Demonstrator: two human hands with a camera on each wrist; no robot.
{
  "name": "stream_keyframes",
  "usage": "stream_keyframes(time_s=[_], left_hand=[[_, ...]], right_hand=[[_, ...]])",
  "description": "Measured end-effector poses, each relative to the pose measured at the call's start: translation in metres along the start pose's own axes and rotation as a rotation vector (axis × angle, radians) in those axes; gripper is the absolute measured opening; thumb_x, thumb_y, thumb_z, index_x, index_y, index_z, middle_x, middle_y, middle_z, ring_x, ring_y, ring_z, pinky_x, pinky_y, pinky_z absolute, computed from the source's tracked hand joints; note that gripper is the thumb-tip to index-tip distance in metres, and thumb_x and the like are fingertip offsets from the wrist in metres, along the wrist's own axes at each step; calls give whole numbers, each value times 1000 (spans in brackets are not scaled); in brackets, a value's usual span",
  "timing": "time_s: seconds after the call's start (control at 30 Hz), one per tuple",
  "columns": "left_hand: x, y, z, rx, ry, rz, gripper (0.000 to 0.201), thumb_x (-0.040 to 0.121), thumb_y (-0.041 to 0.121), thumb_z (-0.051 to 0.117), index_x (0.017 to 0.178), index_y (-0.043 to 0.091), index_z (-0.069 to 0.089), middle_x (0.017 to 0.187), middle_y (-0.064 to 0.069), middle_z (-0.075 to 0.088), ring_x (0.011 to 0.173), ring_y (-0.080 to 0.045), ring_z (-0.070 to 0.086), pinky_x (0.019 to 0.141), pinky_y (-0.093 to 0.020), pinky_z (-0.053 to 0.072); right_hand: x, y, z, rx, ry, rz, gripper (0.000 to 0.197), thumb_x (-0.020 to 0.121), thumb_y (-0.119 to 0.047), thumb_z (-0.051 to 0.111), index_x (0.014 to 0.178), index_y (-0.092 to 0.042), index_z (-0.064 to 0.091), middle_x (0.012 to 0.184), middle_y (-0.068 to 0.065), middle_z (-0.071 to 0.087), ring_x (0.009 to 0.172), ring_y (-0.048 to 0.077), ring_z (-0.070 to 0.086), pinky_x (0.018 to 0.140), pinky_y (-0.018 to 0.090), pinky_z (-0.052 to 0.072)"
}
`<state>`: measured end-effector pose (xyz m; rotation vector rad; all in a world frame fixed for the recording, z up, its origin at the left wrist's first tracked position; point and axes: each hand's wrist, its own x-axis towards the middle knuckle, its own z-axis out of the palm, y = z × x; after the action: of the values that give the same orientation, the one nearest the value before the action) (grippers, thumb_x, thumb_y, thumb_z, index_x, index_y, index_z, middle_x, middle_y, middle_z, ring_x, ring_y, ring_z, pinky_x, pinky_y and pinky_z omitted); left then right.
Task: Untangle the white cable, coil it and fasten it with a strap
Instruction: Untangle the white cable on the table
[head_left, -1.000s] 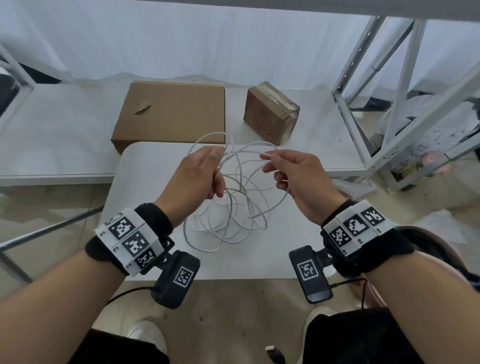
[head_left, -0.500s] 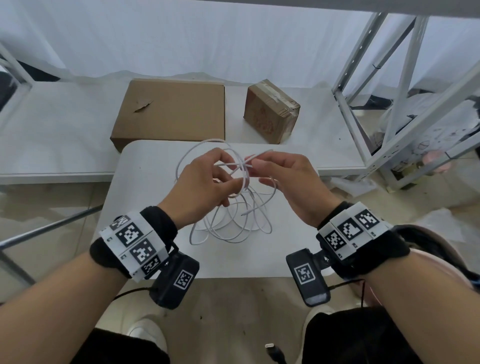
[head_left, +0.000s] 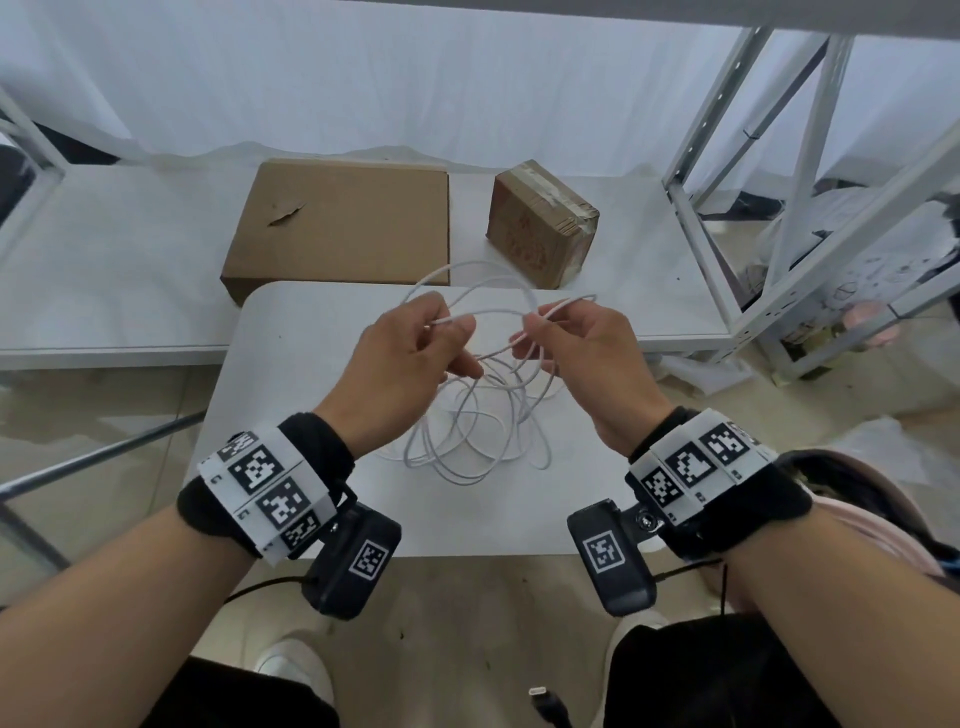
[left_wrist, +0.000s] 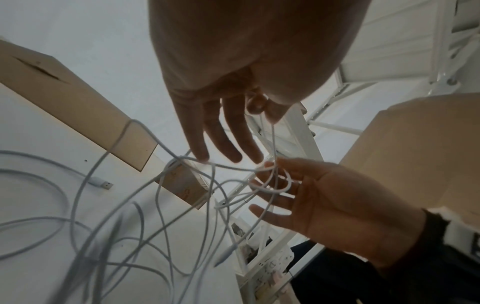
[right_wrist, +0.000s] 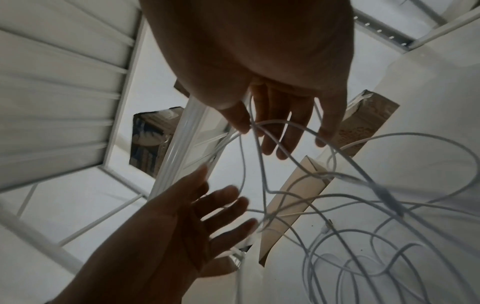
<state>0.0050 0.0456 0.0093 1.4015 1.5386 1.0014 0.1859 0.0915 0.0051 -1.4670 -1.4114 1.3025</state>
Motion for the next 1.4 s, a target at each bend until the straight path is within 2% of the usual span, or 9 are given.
stream_keyframes(time_s=[0.13, 0.23, 0.37, 0.57, 0.8, 0.97, 1.2, 1.3, 1.4], left_hand=[[3, 5, -10, -179, 249, 7, 28, 104, 30, 50, 80, 16, 50, 65, -8, 72, 69, -22, 73, 75, -45, 62], [9, 6, -21, -361, 414, -47, 27, 106, 31, 47, 82, 18, 50, 49, -1, 59, 50, -19, 62, 58, -33, 59], [14, 4, -28, -579, 516, -199, 33, 107, 33, 44, 82, 15, 55, 47, 4, 52, 46, -13, 58, 57, -29, 57], [18, -3, -30, -454, 264, -351, 25, 106, 26, 46, 93, 10, 60, 58, -3, 67, 54, -17, 68, 59, -31, 61], [6, -19, -19, 648, -2, -132, 14, 91, 42, 59, 92, 30, 66, 76, 16, 60, 87, -20, 64, 77, -31, 48], [12, -15, -19, 364, 202, 9, 38, 105, 36, 43, 87, 16, 70, 72, 10, 61, 72, -18, 64, 66, -31, 51], [25, -11, -33, -435, 420, -252, 41, 109, 27, 37, 83, 8, 63, 75, -6, 60, 48, -5, 56, 57, -24, 54], [24, -14, -32, -257, 302, -247, 30, 107, 24, 42, 99, 8, 67, 81, -4, 63, 56, -7, 59, 64, -27, 56], [19, -19, -25, 258, 237, -46, 29, 102, 26, 53, 125, 10, 61, 83, 8, 66, 75, -11, 65, 76, -25, 52]], right_hand=[[9, -2, -10, 156, 108, 130, 16, 101, -13, 54, 87, -9, 59, 82, 11, 73, 79, 24, 71, 83, 44, 58], [10, -6, -16, 271, 150, 206, 17, 102, -10, 49, 87, -6, 55, 82, 15, 71, 78, 30, 70, 81, 47, 59], [10, -7, -18, 331, 179, 243, 19, 105, -13, 45, 89, -6, 52, 83, 16, 68, 77, 31, 70, 78, 46, 62], [8, -9, -15, 395, 163, 243, 11, 107, -16, 40, 106, -7, 47, 82, 16, 64, 75, 36, 71, 70, 50, 62], [4, -13, -12, 355, 140, 182, 11, 107, -20, 42, 109, -12, 49, 82, 16, 66, 75, 33, 72, 65, 49, 62], [5, -12, -13, 283, 151, 152, 11, 107, -22, 42, 109, -12, 48, 73, 9, 69, 68, 27, 72, 69, 42, 62], [8, -9, -18, 312, 209, 177, 13, 108, -22, 40, 109, -10, 43, 72, 10, 69, 64, 25, 70, 65, 38, 62], [7, -11, -17, 374, 204, 165, 13, 108, -21, 40, 111, -9, 43, 72, 11, 69, 67, 27, 71, 67, 42, 63], [6, -14, -15, 420, 181, 147, 13, 107, -20, 41, 111, -9, 46, 63, 5, 70, 64, 24, 71, 62, 37, 61]])
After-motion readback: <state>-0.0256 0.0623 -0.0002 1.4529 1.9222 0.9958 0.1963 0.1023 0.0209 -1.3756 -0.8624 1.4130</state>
